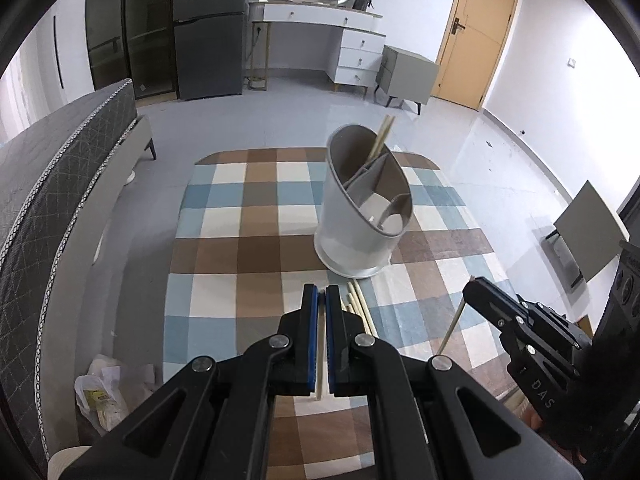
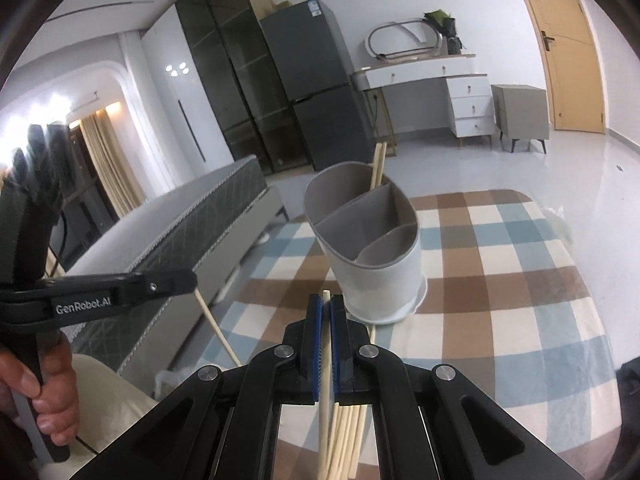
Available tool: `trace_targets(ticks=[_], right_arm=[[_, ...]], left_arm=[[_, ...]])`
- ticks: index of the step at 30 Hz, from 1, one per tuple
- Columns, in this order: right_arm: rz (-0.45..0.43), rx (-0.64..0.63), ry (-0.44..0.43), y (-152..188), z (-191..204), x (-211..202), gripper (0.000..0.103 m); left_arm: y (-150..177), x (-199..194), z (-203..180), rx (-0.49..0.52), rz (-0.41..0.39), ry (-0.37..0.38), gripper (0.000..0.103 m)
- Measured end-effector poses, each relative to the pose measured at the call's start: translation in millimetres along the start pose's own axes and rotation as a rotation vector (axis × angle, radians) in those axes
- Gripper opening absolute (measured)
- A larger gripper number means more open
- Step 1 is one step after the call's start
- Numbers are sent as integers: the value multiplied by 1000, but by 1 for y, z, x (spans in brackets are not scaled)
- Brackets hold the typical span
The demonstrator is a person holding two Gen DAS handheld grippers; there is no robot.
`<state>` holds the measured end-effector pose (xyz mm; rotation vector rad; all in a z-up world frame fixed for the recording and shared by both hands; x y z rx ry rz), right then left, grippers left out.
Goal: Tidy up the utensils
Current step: 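Lift both held chopsticks and carry them above the utensil holder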
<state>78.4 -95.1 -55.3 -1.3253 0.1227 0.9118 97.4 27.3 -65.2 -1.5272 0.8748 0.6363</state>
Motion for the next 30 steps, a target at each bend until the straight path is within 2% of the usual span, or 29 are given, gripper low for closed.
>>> trace_targets(ticks=[6,14,20,26,30], right_arm=[[-52,59,-8,-17,-12,-8,3],[-123,51,-22,-51,-15,-26,3],[-199,41,-2,-107,-25,-39,3],[-265,13,5,-165,-26,-43,3],[-306,-5,-1,-202,-22,-35,3]], left_arm=[[-8,-5,-12,19,2,-6,0],[-33,-25,-37,57,-21,63,0],[-73,-41,-46,58,-59,104,0],[-131,-58,-46,41,-117,151,0],[-167,-60,-42,57,-153,148,0]])
Point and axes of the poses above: each gripper's, at about its wrist camera, not at the fingertips, and x roughly the way its jaws point, z to its left, y to its underside, the point moved 8 cm from there along x, roughly the way its jaws point, and after that the axes turned 3 degrees about z, right-handed, at the moved point
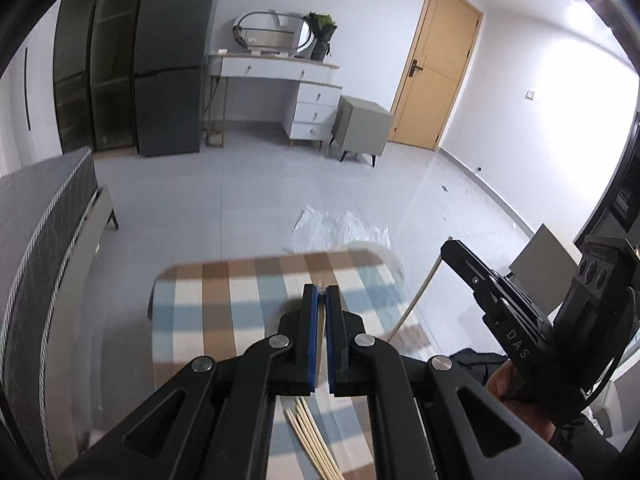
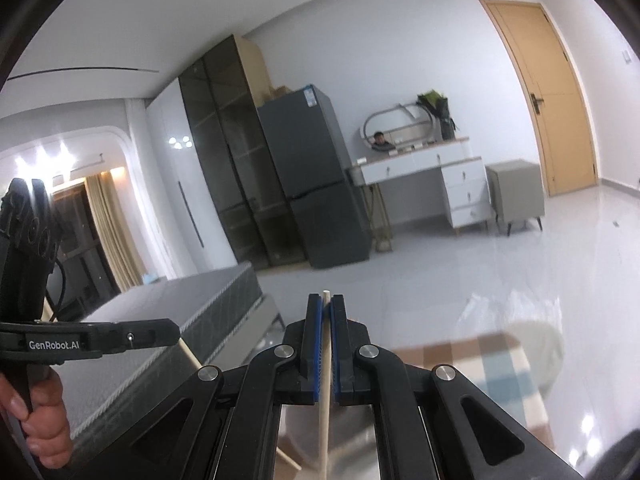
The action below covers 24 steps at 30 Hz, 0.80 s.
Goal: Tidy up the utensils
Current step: 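Lift both held chopsticks and carry them above the utensil holder, then open the right gripper to drop its chopstick into the holder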
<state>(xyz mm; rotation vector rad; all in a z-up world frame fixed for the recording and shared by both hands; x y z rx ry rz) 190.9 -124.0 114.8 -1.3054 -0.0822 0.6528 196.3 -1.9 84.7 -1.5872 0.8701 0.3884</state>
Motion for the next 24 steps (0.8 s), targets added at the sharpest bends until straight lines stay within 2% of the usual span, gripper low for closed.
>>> trace_targets(ticks=[3,8,14,17,24], right_arm=[[-23,1,-4,-18,3,21,3],[-38,-9,1,-25,7,50,3],[-14,-30,4,-10,3,83,3],[10,2,6,1,-8,98,3],[50,-15,4,27,-16,111,3]], left_arm=[[-20,8,6,19,-16,-8,0],[-33,29,15,37,-10,-12,0],[-23,54,29,42,34,-16,0],[-18,68,33,33,62,-12,0],[-10,91,30,24,118,20,0]])
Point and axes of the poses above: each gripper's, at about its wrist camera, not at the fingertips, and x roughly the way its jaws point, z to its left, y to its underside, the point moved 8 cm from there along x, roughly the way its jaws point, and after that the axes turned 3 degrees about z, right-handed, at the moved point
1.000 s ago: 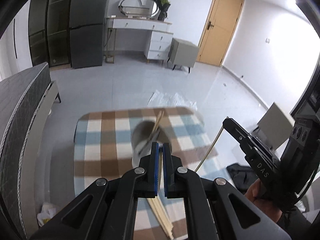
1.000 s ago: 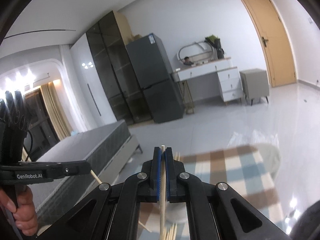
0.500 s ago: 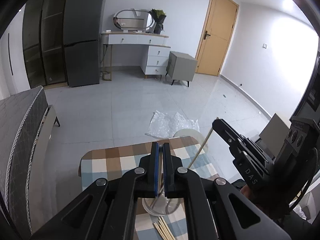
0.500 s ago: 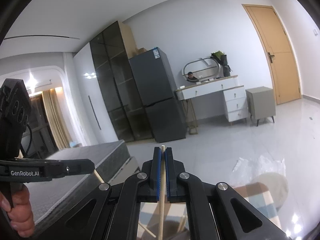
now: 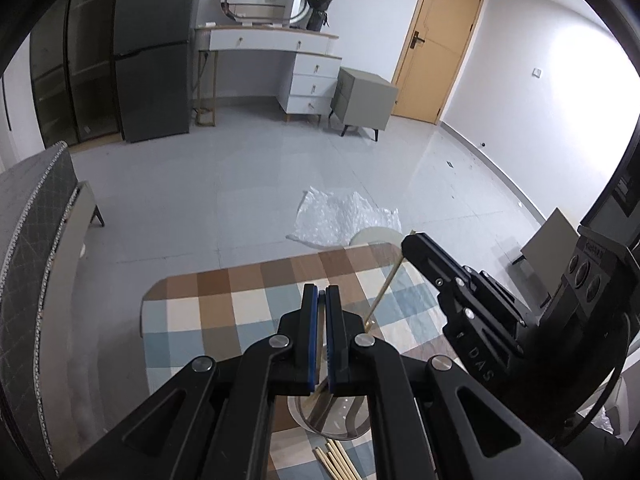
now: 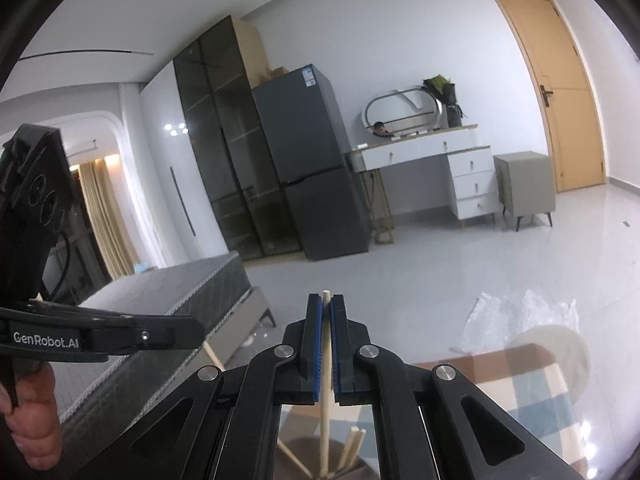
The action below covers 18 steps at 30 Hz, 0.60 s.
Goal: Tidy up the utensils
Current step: 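Open the right gripper to drop its chopstick into the holder, then open the left gripper to drop its chopstick into the holder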
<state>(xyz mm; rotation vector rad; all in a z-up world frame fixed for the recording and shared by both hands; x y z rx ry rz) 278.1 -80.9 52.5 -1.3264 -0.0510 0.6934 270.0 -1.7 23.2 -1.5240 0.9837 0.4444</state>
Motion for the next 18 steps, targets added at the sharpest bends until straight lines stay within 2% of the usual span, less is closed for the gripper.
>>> trace_targets(ticks=[6,9,13,15,16,17,18], right_arm=[[46,10,-16,16,-6,6,3],[86,7,-19,27,-9,8,4],[153,2,-47,41,-9,7,9],[157,6,-44,44,-13,-1,20],[158,14,-37,45,-17,-5,29],[157,31,-31,46,-21,-11,31],[157,46,-26,47,-25,-17,31]], left_arm=[[5,8,-10,43,13,12,0],[8,17,-9,38,50,23,0],[13,23,-9,9,101,60,0],[11,21,-10,0,111,65,6],[10,14,-8,-3,99,59,16],[9,10,-7,-4,85,48,21],[9,-1,-5,-4,49,22,32]])
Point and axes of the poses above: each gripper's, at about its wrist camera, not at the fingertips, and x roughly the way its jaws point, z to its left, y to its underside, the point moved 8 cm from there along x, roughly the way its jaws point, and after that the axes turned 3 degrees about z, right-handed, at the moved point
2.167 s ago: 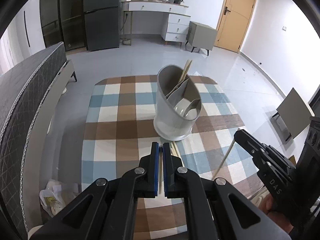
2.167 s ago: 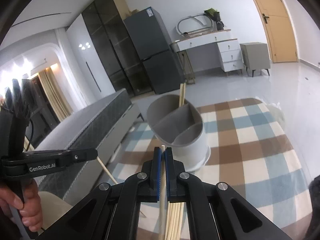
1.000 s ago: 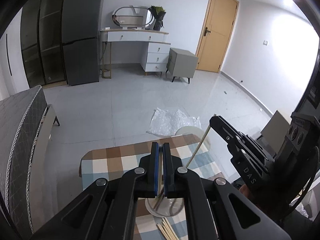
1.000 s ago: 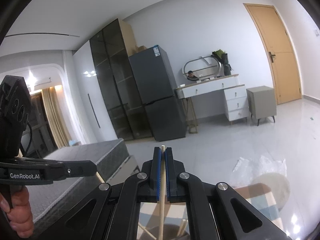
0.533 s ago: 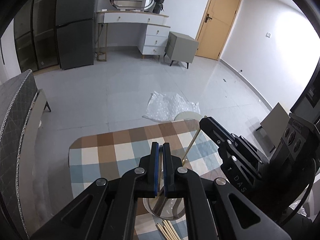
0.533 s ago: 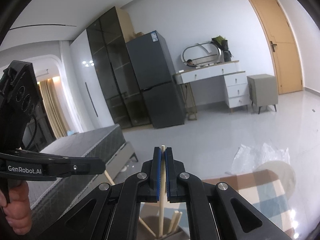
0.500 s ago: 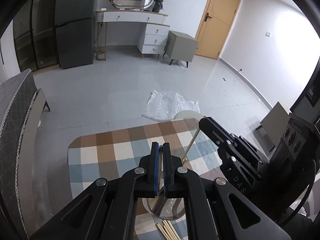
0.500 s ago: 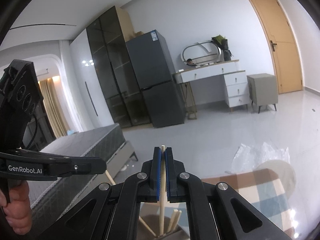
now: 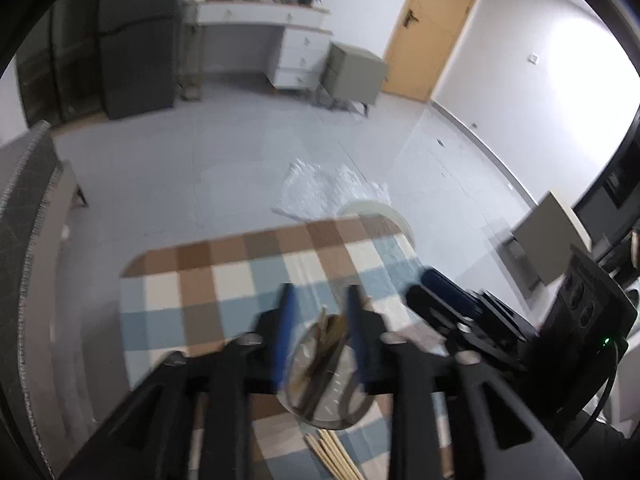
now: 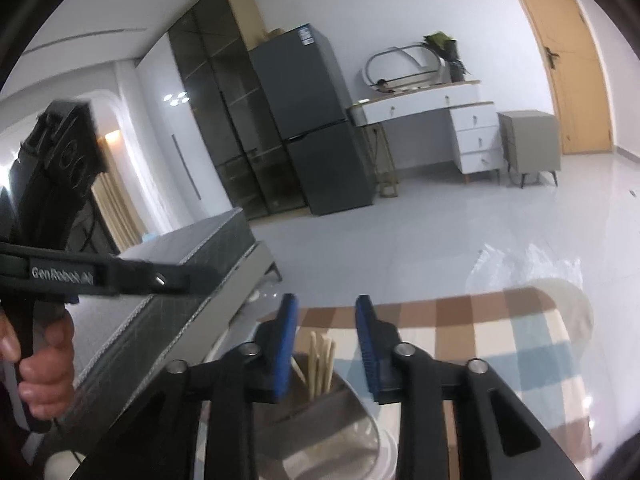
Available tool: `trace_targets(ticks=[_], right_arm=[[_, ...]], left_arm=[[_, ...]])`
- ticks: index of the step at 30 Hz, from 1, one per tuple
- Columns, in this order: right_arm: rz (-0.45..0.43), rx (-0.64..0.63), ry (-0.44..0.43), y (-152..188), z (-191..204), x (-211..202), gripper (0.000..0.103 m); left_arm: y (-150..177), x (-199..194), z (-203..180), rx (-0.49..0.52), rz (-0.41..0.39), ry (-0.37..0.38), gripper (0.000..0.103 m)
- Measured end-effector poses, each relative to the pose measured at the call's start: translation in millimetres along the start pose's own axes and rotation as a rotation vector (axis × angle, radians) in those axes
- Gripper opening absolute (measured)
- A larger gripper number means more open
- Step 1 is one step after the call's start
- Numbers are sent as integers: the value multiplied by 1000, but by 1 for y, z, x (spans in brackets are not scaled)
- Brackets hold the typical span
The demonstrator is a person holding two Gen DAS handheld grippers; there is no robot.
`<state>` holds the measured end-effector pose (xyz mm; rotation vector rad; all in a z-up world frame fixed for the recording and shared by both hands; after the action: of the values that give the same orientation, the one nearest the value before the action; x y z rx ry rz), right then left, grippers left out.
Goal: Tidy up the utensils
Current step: 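Open the left gripper to drop its chopstick into the holder, then withdraw both open grippers from the holder toward the loose chopsticks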
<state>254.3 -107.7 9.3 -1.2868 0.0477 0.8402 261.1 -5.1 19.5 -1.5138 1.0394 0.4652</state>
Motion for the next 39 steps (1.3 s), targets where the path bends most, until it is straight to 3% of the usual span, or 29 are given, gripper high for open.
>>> trace_targets(ticks=[2,4,7,10,16,21,23,27,38,39], right_arm=[[-3,17,21,4,-6,-12,36],[-2,29,38,9,-8,-25,46],[-11,42,49,14,-5,-42,52],[-12,67,53,16,2,-61,70],[-78,37,46,15,25,-99,76],[-133,22,33,20,43,-129,91],[-152,-11,26,24,54,-139,101],[-217,-108,68,33,75,-162,103],[-254,-112,72,66,83,-187,103],[-257,-113,75,68,82,-188,103]], left_arm=[[2,-12,5,-13,-47,-23,58],[10,-29,12,-43,-98,-88,60],[24,-48,16,-65,-129,-146,60],[40,-65,14,-96,-162,-164,62],[69,-99,3,-92,-264,-240,85],[82,-109,-3,-84,-319,-271,91],[86,-115,-3,-110,-351,-287,92],[94,-122,-1,-143,-381,-287,94],[129,-121,-11,-110,-429,-260,95],[134,-121,-12,-101,-434,-291,95]])
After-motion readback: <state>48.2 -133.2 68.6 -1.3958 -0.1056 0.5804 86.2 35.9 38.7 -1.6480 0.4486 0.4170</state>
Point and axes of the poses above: each gripper's, at about its wrist camera, not at the fingertips, and x roughly the way its jaws point, z to its left, y to its underside, the point moved 8 cm from there along x, roughly the way its jaws point, and after that the axes turned 3 degrees about z, right-handed, at the moved point
